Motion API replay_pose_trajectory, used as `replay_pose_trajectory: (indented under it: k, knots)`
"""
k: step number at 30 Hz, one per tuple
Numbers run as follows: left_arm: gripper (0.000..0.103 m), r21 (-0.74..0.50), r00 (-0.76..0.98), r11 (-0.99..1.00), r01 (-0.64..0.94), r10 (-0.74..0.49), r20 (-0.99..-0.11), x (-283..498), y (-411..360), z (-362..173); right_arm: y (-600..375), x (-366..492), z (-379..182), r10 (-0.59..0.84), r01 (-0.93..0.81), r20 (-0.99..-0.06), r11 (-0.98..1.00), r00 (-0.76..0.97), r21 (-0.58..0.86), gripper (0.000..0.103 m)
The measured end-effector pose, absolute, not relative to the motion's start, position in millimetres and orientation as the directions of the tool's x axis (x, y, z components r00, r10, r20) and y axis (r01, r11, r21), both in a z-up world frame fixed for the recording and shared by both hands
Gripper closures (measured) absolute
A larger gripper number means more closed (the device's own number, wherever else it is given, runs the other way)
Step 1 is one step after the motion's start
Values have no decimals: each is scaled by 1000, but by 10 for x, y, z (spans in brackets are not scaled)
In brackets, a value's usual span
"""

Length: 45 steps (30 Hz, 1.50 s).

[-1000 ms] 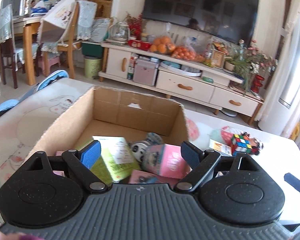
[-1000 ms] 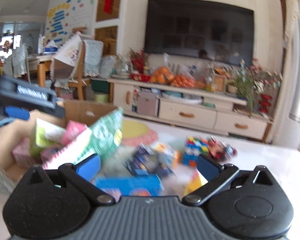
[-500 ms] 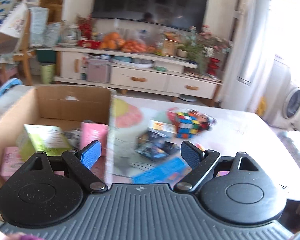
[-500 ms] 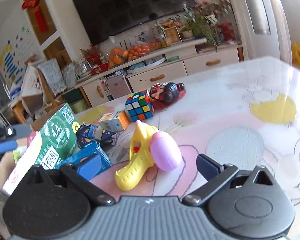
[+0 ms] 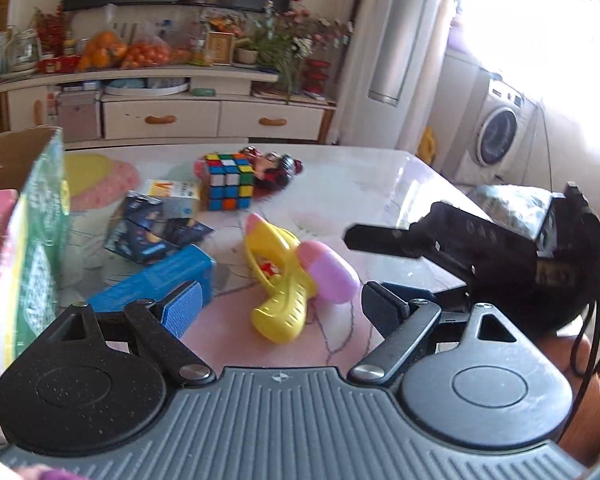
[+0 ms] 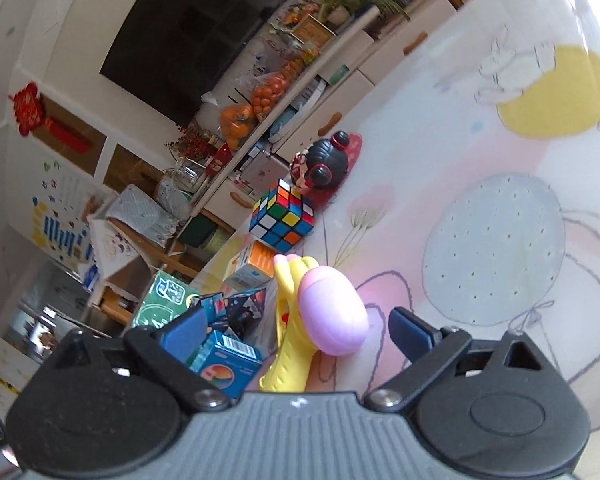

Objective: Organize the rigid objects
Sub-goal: 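Move both open tools back over the toys on the table, then roll the right tool and grasp the yellow toy gun with pink tank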

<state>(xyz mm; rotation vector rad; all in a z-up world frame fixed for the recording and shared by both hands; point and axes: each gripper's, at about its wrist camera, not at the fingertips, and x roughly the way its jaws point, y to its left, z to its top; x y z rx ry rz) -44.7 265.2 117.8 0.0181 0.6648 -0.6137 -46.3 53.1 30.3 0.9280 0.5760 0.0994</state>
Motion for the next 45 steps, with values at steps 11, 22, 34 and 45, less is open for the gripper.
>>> replay_pose_trajectory:
  k: [11,22,34,45]
  knots:
    - [0,-148,589,808,570,-527,-613,-382,2324,864,410,-407,275,395,141,-397,539,828,830,8]
    - [0,-191,564,794,577,-557,-610,-266,2247,773,374,-315,275,463,101,-333,456,821,884,9]
    - [0,-291,549,786,545,-597,-585,-188,2387,823,437,-117,388,562,-16,-258,435,786,900,18]
    - [0,-315,544,817,483,-562,-624,-85,2401,750,440,74,456,430,16,-432,694,793,720,8]
